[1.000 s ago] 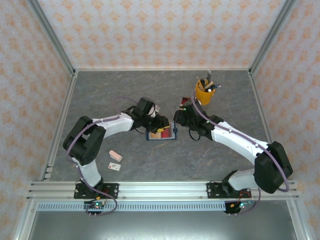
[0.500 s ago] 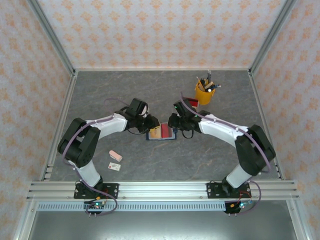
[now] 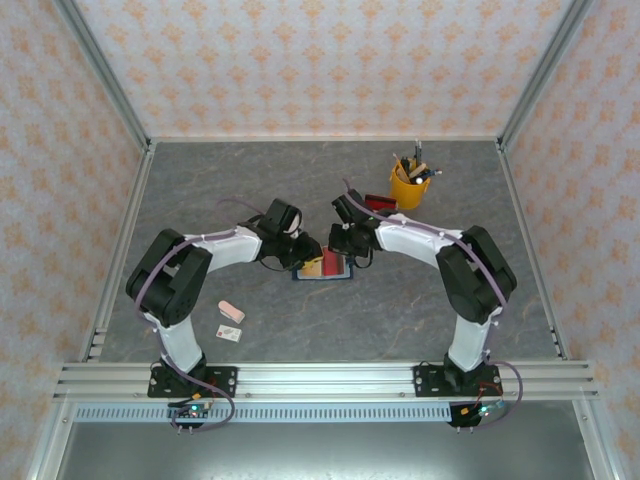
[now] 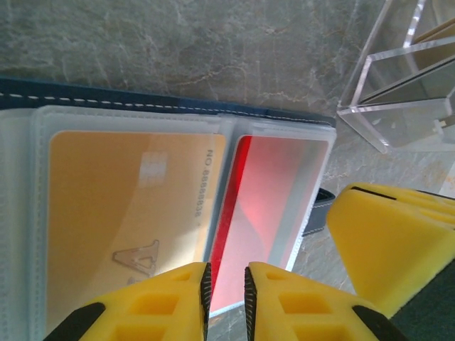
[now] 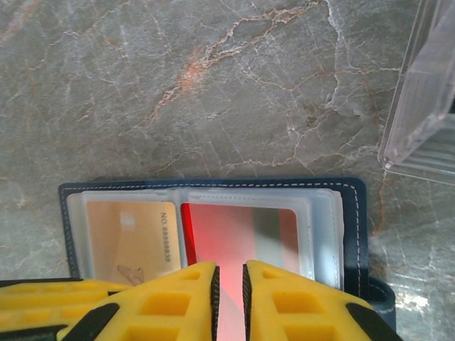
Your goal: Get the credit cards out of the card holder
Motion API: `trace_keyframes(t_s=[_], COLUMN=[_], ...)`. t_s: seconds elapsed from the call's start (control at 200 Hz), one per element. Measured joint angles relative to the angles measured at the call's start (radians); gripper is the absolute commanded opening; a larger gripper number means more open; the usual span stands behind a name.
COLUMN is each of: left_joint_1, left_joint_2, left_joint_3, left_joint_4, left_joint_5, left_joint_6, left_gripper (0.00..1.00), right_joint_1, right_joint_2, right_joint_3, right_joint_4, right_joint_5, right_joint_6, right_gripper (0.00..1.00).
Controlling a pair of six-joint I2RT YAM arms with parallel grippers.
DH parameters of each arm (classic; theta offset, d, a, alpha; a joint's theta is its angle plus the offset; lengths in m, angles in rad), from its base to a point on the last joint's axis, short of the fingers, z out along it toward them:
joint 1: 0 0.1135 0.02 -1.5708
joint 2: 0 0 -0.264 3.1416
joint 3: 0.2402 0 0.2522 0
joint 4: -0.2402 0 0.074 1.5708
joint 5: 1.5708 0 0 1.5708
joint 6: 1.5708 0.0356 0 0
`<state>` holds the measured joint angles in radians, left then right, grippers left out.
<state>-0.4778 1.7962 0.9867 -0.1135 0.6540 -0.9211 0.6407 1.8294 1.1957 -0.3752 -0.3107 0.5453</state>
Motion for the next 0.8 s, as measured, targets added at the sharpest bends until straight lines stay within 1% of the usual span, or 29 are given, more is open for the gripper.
trace_keyframes(t_s=[0.315,0.565,0.801], left_joint_1=[0.000,0.000,0.000], left_joint_2=[0.045,0.064,0.066], left_joint_3=[0.010,0.014,0.026], left_joint_4=[0.016,0.037,0.018], left_joint_5=[0.021,0.045,0.040], left_joint_6=[-0.005,-0.005,0.010], left_gripper=[0.24,0.24,0.24], right_joint_1=[-0.010,-0.030,-0.042], right_joint_2=[0.056,0.057,0.056], right_joint_3=[0.002,-0.018,-0.036], right_joint_4=[-0.021,0.015,0.052], right_joint_5=[-0.009,-0.051,-0.082], right_joint_6=[0.001,0.003,0.010], right_gripper=[0.18,0.18,0.18])
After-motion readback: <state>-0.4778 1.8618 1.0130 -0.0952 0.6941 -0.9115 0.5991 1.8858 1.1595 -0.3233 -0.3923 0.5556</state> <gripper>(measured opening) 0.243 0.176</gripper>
